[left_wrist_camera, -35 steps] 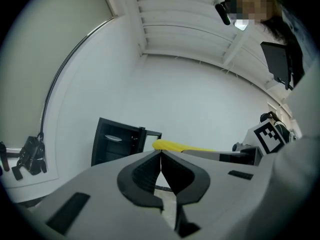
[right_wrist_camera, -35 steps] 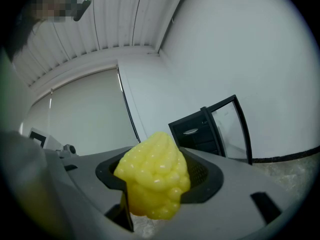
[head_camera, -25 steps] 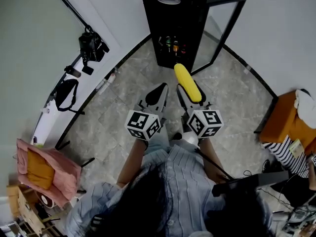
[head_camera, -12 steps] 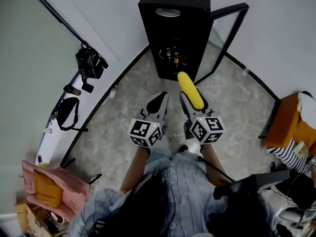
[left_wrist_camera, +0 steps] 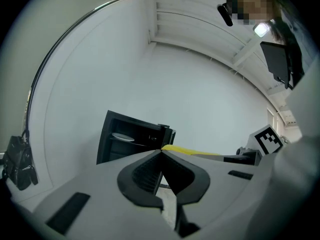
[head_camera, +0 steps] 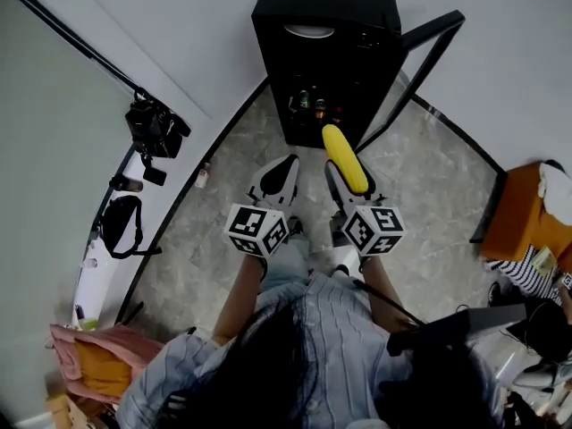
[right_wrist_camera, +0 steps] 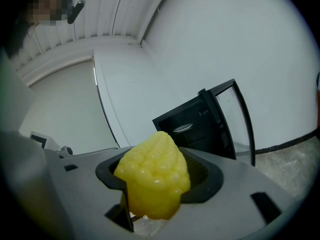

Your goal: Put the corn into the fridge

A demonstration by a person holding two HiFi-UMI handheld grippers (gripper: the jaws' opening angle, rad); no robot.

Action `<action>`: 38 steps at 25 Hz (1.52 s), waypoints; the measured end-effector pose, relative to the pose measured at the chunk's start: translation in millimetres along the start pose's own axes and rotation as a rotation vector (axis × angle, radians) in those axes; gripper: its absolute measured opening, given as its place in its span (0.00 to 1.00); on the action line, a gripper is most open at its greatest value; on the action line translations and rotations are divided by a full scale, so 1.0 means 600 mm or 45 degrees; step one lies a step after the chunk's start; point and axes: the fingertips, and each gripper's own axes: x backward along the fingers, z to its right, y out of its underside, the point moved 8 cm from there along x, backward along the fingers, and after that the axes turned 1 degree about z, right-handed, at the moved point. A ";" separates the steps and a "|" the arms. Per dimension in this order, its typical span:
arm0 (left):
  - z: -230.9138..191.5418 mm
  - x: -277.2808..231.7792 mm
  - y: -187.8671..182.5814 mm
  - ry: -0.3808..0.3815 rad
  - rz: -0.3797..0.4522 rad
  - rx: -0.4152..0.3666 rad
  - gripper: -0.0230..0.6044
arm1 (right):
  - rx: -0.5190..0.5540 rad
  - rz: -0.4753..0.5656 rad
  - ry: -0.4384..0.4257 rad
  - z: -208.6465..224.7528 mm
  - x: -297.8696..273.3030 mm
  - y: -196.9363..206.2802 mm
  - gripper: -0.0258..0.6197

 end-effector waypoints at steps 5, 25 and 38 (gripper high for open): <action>-0.066 -0.027 -0.021 0.060 0.001 0.027 0.05 | -0.016 0.019 0.073 -0.012 -0.054 0.002 0.45; -0.168 -0.083 -0.025 0.234 -0.046 0.082 0.05 | -0.013 0.031 0.235 -0.024 -0.151 0.009 0.45; -0.195 -0.130 -0.021 0.220 -0.091 0.077 0.05 | -0.055 -0.028 0.288 0.037 -0.203 0.026 0.45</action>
